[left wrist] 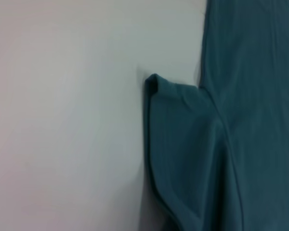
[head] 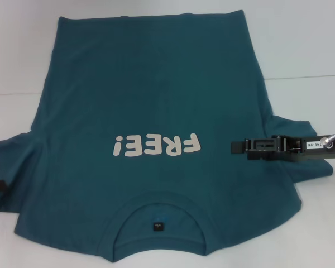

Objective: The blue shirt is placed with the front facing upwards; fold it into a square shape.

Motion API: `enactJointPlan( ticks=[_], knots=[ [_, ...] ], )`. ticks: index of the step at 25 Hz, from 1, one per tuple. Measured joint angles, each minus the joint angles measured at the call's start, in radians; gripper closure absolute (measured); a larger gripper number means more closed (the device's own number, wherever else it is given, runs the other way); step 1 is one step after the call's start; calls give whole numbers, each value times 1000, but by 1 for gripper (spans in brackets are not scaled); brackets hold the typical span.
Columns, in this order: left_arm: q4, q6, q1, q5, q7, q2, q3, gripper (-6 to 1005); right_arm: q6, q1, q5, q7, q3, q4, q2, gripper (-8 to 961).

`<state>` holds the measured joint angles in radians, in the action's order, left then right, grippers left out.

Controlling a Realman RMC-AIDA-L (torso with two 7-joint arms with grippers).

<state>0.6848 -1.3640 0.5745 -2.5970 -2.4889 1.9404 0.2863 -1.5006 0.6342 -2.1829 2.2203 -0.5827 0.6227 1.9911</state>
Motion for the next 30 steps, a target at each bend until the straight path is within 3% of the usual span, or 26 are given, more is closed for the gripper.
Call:
enactJointPlan(
  ticks=[20,30],
  knots=[
    [-4,11,4,-1,9,-3,25,949,0,-1,0,2,4,-1,0,42],
    [-23,-1,11,24,56,-24,-72,951,0,-1,0,5,4,-2,0,42]
  ],
)
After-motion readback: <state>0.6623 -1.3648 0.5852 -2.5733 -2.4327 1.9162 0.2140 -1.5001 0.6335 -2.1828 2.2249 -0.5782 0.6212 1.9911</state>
